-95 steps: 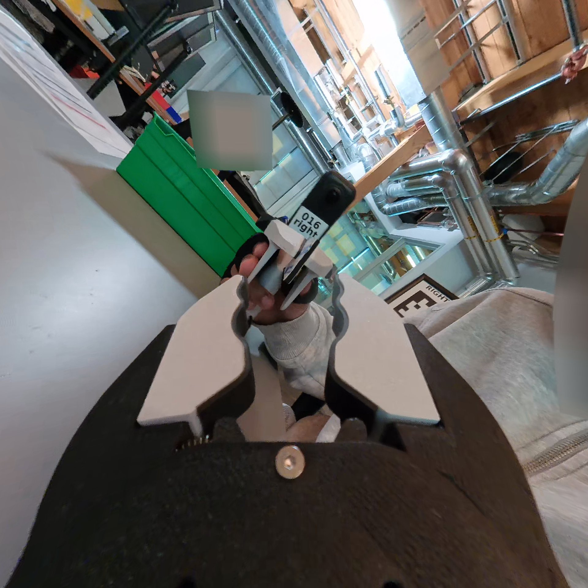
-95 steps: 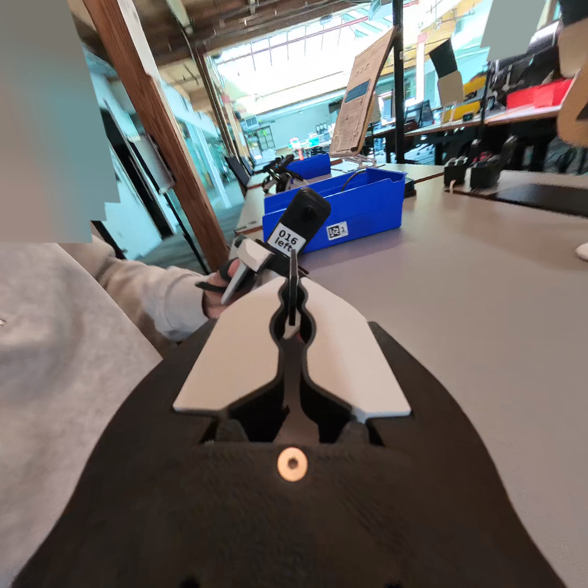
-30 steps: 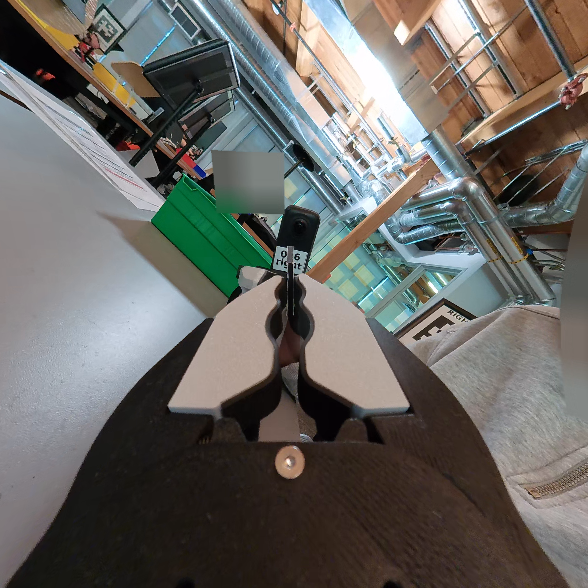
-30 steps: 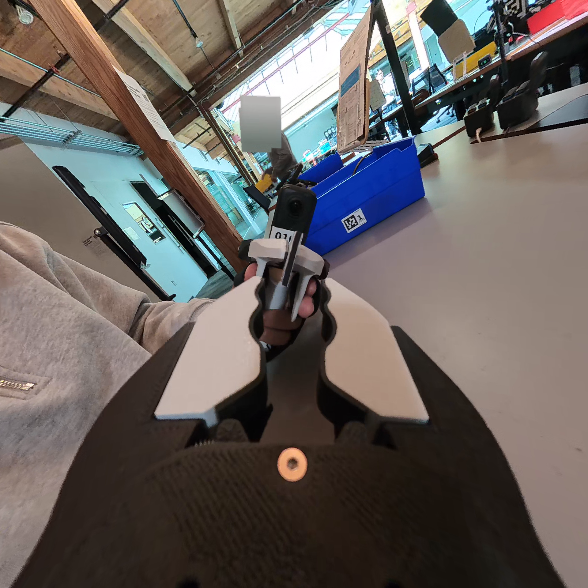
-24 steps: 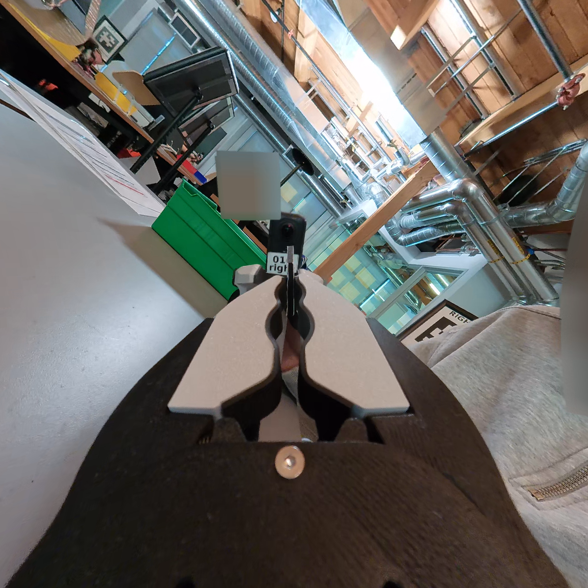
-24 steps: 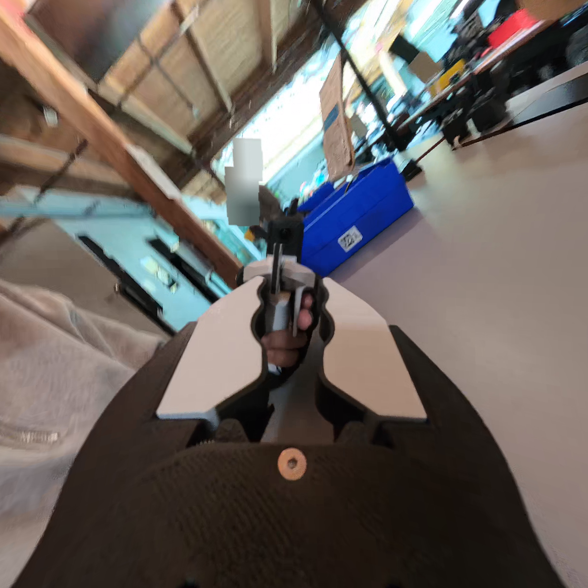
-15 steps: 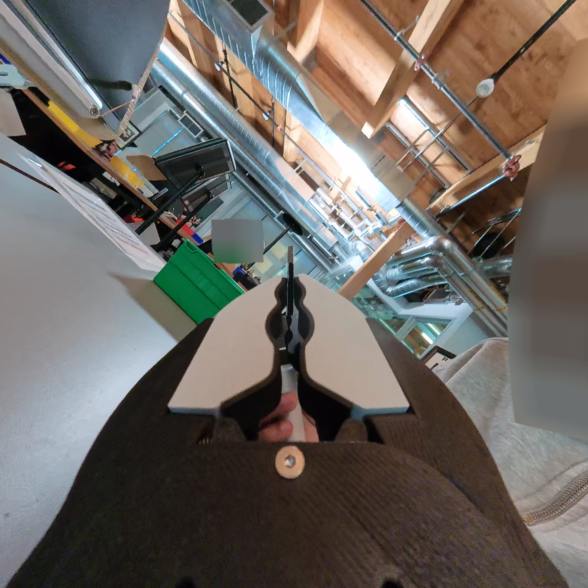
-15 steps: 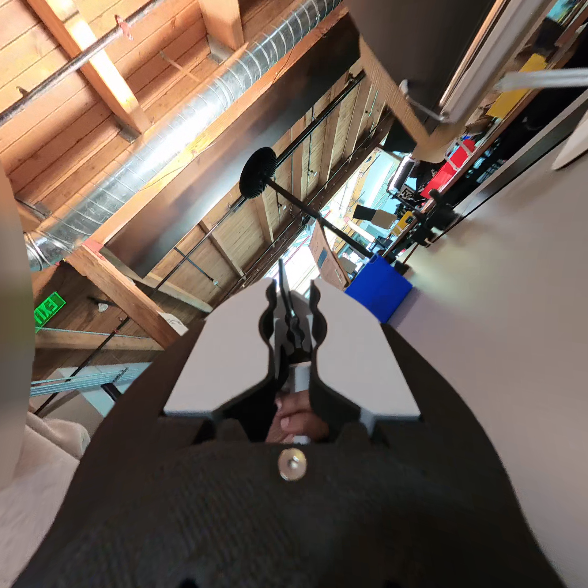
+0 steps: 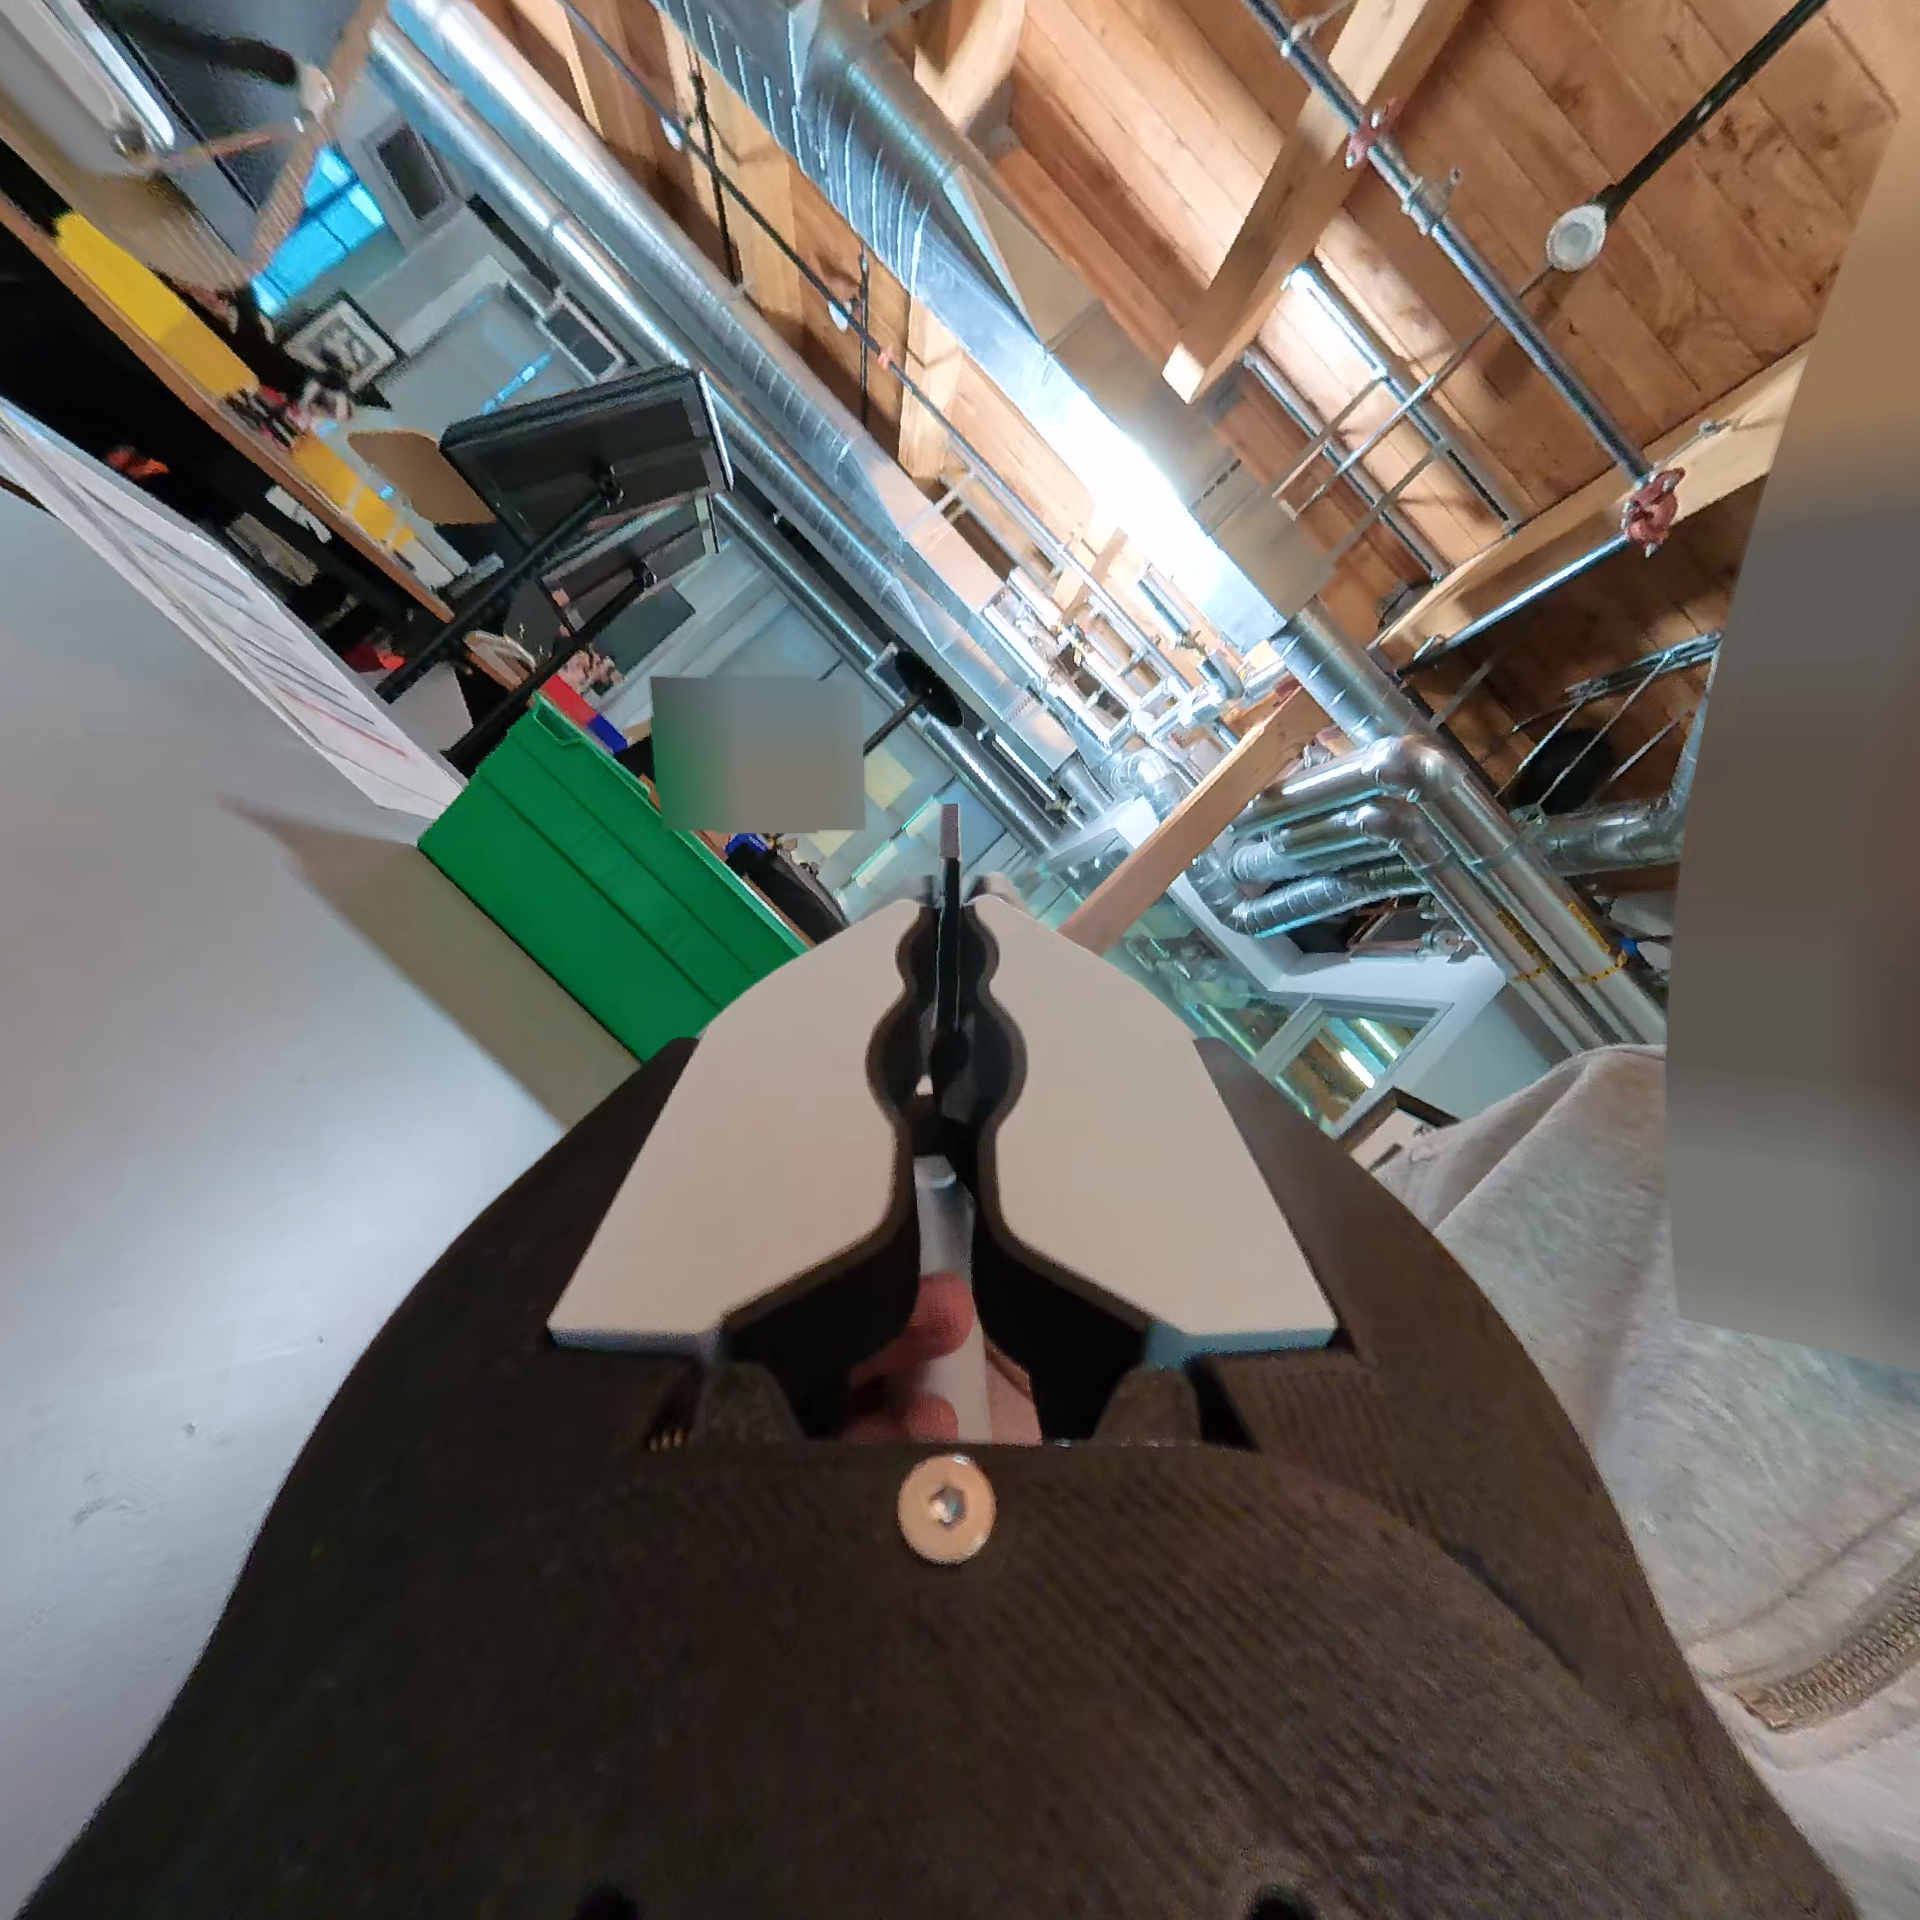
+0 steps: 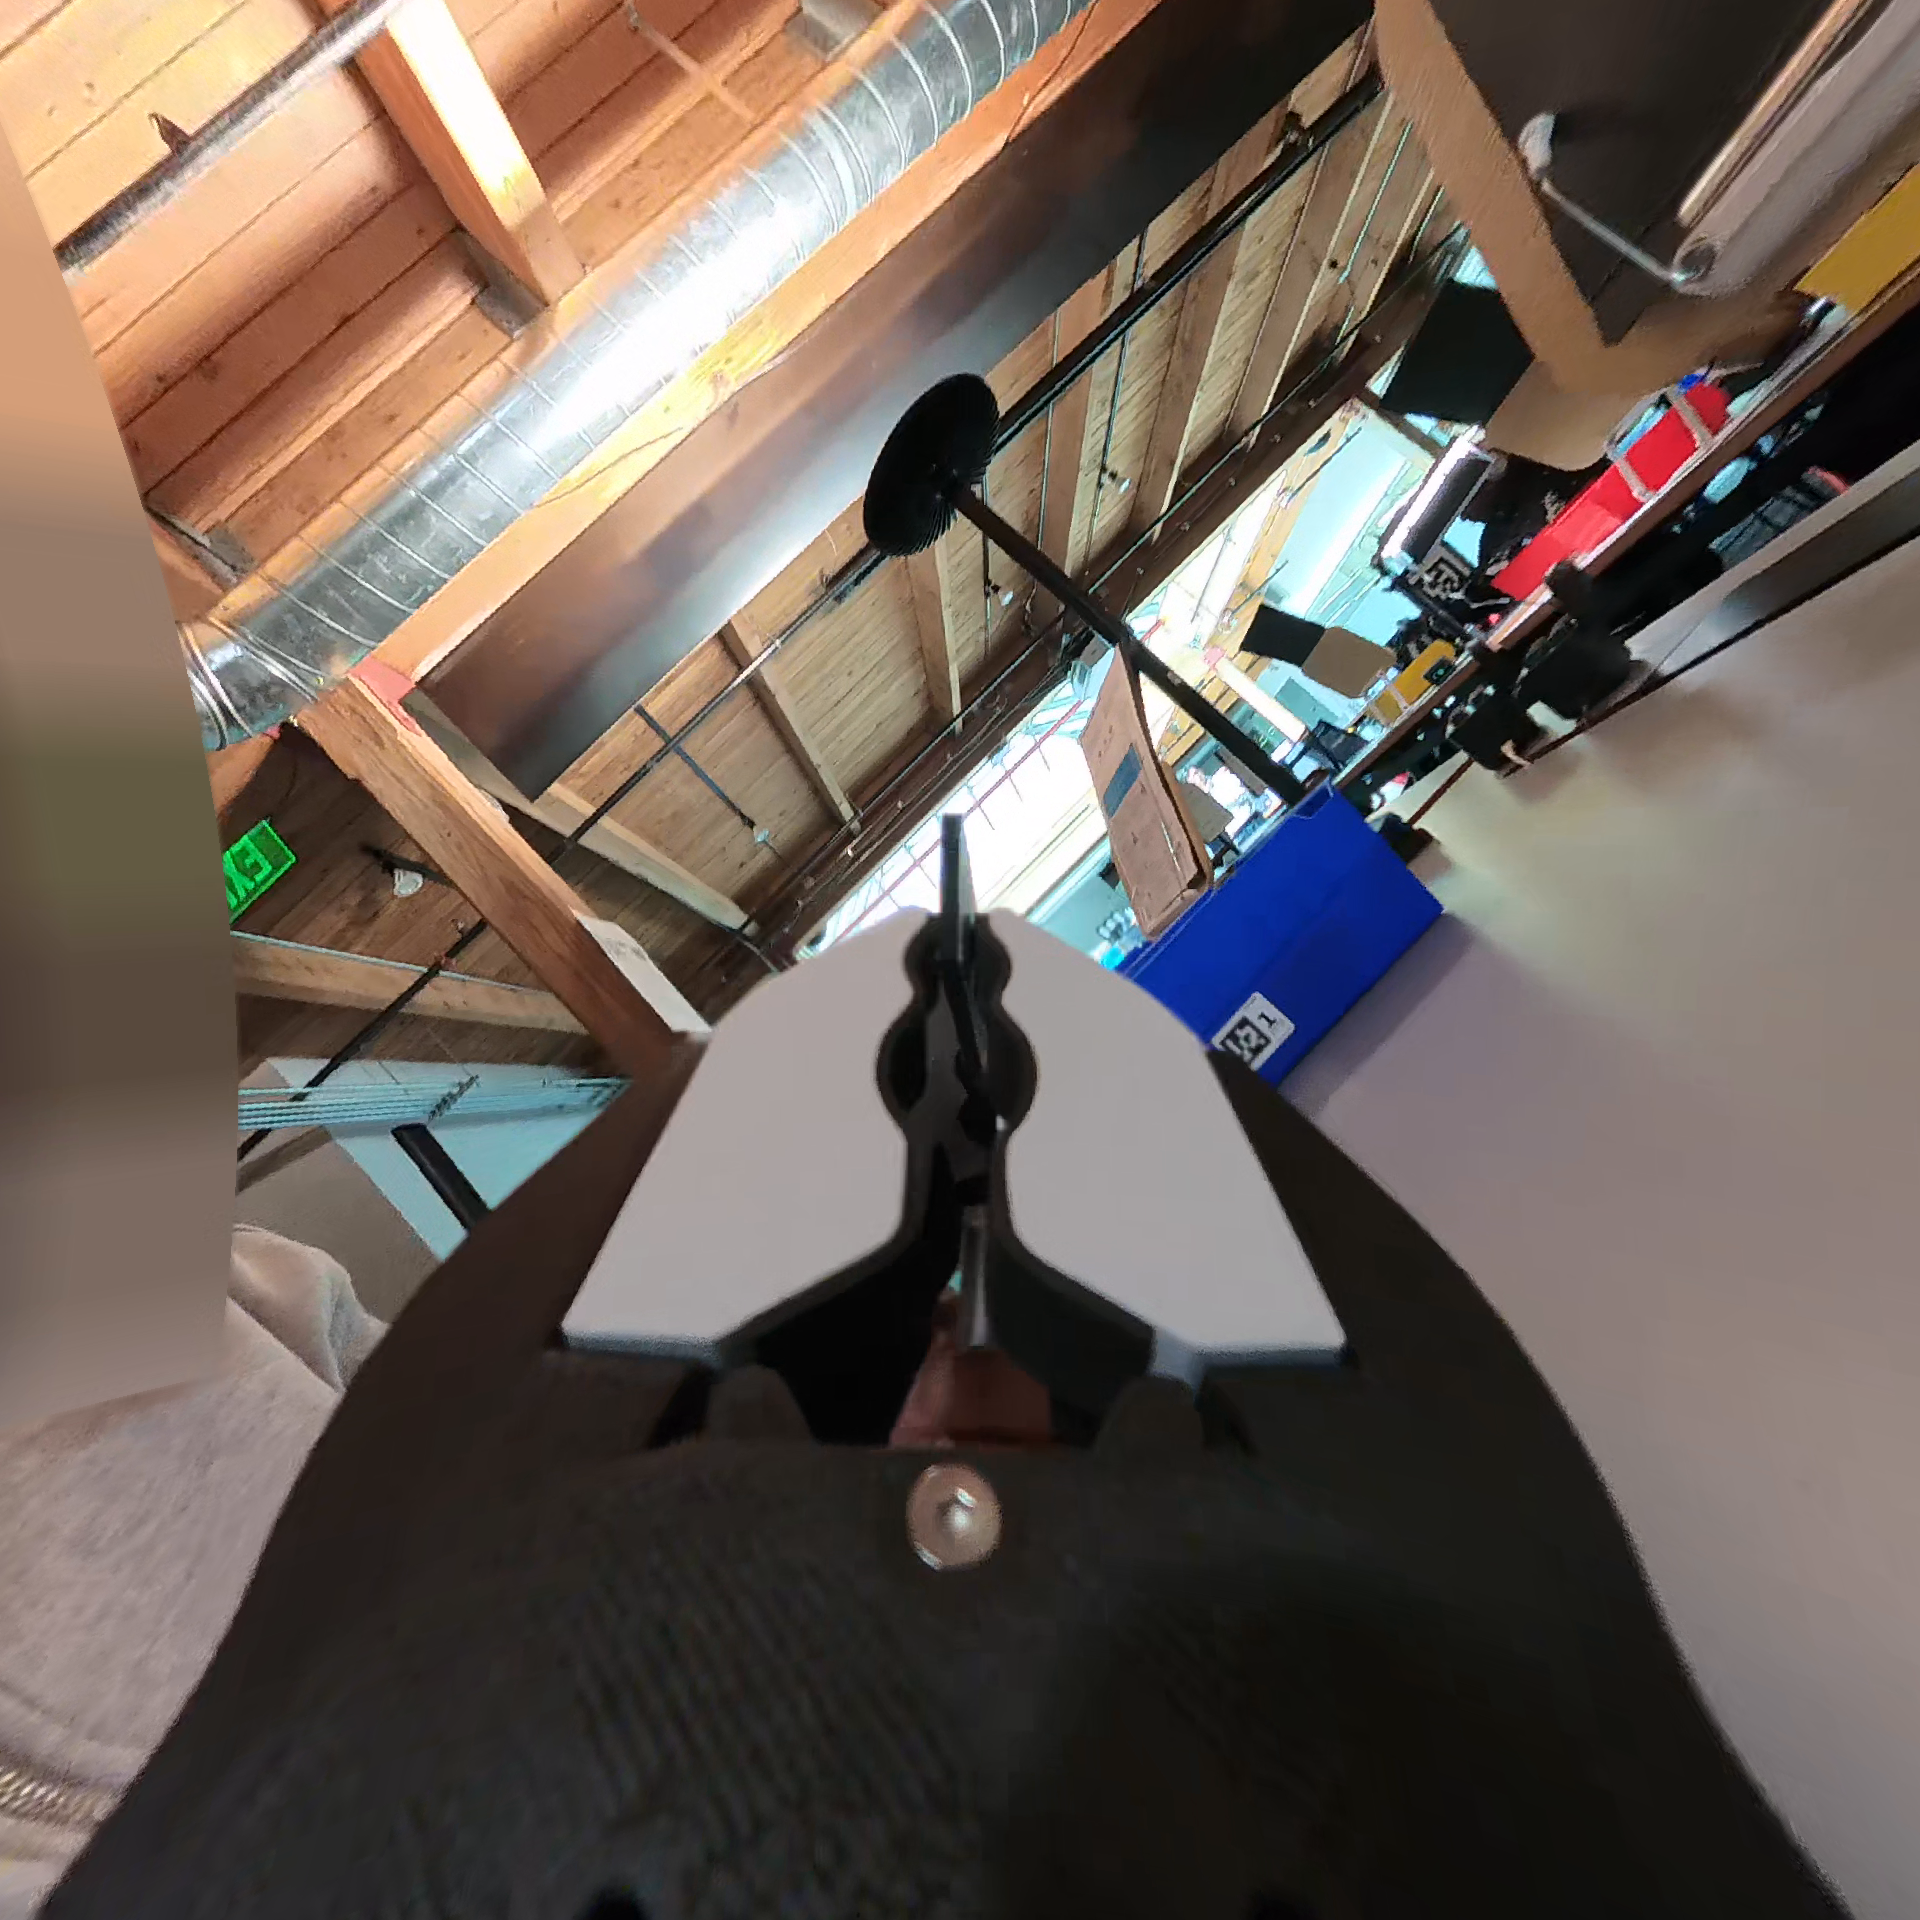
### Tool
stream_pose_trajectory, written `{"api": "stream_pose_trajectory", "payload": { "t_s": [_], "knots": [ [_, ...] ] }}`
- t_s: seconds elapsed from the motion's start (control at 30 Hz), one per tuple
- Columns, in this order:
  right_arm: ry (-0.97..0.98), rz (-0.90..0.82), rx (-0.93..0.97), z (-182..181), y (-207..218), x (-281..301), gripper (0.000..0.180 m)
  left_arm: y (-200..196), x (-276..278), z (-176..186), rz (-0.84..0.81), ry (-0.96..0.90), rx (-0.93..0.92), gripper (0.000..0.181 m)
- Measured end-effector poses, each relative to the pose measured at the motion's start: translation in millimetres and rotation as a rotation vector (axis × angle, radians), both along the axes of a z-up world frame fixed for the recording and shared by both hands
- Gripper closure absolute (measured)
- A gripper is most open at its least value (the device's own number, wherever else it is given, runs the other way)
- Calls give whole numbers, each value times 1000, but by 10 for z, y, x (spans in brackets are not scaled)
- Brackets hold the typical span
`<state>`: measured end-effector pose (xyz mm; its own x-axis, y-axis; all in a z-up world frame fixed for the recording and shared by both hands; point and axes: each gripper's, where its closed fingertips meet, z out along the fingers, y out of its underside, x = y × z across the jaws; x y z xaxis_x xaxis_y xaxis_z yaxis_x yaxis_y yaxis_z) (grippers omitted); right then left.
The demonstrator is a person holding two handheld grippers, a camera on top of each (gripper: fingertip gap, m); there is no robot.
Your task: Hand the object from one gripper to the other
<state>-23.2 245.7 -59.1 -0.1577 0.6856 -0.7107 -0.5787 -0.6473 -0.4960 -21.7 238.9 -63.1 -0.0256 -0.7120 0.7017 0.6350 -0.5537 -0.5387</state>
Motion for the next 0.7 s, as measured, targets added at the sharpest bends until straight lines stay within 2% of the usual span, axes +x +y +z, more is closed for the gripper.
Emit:
{"api": "stream_pose_trajectory", "payload": {
  "t_s": [0.13,0.23,0.37,0.5,0.7],
  "knots": [
    [-41,67,2,2,32,53,176,-27,71,-36,-55,67,2,173],
    [-103,97,40,10,66,105,176,0,102,-102,-84,134,-20,144],
    [-351,239,133,-138,38,70,176,38,64,-127,-73,190,-7,130],
    [-587,347,245,-328,3,138,176,-7,116,-236,-142,313,12,131],
    [-524,483,146,-304,-4,273,176,-133,205,-394,-277,411,-4,141]
  ]
}}
